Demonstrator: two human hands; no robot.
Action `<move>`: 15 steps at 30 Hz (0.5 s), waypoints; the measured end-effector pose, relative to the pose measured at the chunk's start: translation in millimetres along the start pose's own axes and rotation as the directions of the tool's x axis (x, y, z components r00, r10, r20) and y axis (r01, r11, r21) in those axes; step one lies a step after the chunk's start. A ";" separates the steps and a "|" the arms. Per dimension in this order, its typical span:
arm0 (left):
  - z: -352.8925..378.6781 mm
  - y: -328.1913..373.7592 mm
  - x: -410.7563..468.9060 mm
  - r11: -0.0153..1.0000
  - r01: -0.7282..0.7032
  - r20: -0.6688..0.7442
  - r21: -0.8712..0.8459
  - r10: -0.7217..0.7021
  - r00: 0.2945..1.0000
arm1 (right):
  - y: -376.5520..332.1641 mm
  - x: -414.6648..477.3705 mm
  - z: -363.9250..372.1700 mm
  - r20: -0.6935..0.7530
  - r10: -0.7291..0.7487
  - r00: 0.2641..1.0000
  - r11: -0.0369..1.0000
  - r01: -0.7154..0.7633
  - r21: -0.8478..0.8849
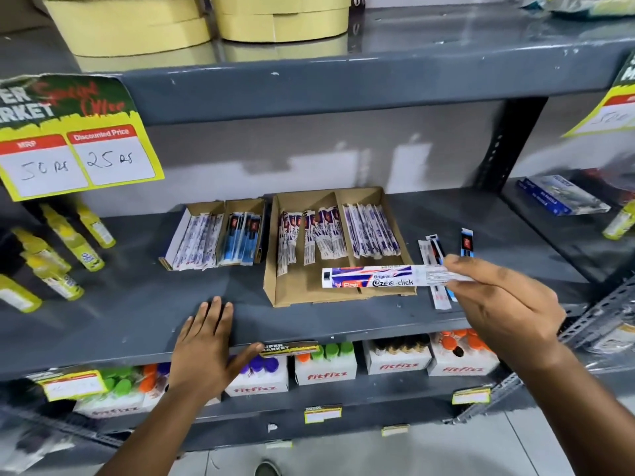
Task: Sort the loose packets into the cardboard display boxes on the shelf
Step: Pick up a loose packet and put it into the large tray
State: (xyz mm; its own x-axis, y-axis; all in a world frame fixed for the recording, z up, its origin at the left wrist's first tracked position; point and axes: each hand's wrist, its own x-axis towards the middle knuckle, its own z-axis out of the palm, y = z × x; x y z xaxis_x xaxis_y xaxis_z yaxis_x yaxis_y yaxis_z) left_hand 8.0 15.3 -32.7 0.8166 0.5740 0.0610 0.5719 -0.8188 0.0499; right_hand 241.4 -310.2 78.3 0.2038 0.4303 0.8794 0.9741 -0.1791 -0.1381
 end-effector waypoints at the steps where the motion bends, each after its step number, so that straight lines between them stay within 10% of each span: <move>1: 0.4 0.3 0.4 1.000 0.002 0.007 -0.001 -0.002 1.000 | 1.4 -2.5 1.1 -0.074 -0.069 0.995 0.998 0.069 -0.006; 10: 1.5 -20.6 1.5 0.999 -0.004 0.025 0.045 0.003 1.000 | 12.7 -2.8 17.6 -0.057 -0.229 0.972 0.973 0.226 -0.043; 15: -3.1 -24.8 5.3 0.998 0.016 0.025 0.055 -0.017 1.000 | 4.0 14.2 41.8 -0.035 -0.069 0.997 0.997 0.067 -0.039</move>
State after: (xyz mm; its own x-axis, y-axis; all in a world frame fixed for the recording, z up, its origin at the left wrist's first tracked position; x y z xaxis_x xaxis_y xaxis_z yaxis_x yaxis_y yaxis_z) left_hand -2.1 38.6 -30.5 0.8084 0.5876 0.0355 0.5880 -0.8088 -0.0040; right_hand 252.3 -267.9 71.2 0.1330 0.4105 0.9021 0.9811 -0.1839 -0.0610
